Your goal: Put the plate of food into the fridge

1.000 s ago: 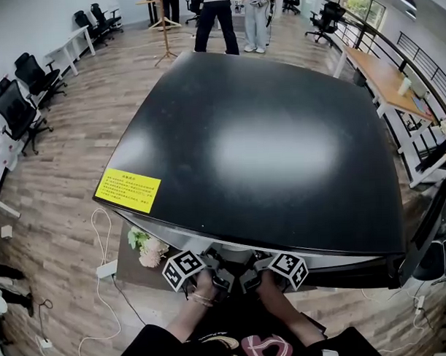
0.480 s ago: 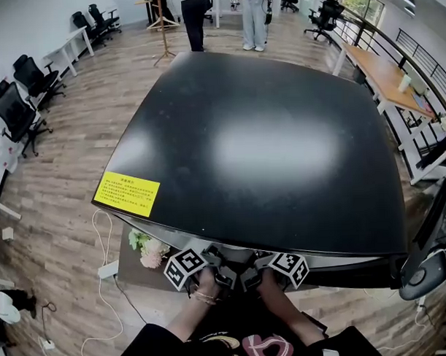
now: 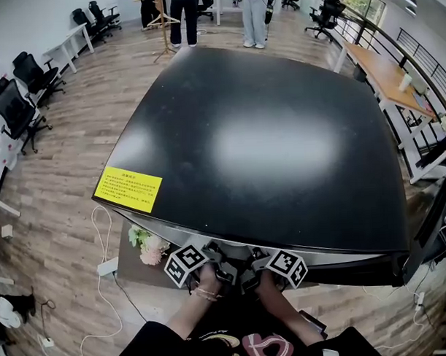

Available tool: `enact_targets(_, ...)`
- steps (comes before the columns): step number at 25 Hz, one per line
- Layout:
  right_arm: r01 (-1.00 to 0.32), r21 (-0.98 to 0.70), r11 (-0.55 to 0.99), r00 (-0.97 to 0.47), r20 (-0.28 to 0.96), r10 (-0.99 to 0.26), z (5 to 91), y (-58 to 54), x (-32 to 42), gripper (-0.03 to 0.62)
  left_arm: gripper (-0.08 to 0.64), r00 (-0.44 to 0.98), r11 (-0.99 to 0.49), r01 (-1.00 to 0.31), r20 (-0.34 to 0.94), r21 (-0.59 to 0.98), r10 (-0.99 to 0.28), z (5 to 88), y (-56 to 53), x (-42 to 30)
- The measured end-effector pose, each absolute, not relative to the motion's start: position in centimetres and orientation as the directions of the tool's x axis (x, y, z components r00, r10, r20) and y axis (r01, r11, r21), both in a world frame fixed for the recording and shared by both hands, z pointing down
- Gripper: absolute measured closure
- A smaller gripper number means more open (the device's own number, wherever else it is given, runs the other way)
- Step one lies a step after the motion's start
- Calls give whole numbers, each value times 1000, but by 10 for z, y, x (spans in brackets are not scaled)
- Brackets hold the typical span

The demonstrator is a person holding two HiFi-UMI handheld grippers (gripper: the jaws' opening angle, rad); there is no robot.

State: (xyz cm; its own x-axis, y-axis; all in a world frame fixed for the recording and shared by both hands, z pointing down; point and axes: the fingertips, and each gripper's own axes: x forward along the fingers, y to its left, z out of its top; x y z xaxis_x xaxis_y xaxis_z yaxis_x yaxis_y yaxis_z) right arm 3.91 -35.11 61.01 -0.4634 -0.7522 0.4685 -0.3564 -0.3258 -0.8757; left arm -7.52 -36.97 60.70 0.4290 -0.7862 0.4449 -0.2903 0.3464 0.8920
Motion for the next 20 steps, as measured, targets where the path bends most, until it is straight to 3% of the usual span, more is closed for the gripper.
enact_targets(9,-334,-883,-328,-495,461,-737,609,-339,33,514,535,424,367,-314,475,876,-771,615,-366,-74)
enact_targets(15,-326,-888,-324,-506,453,-734,610,-334,34,522,529,384,352,-420,515,836,-766,613,-365,-74)
enact_targets(20,-320,-892,-320,-515,447,-731,611,-332,34,526,436,341,320,-476,507,819,-792,604,-368,-77)
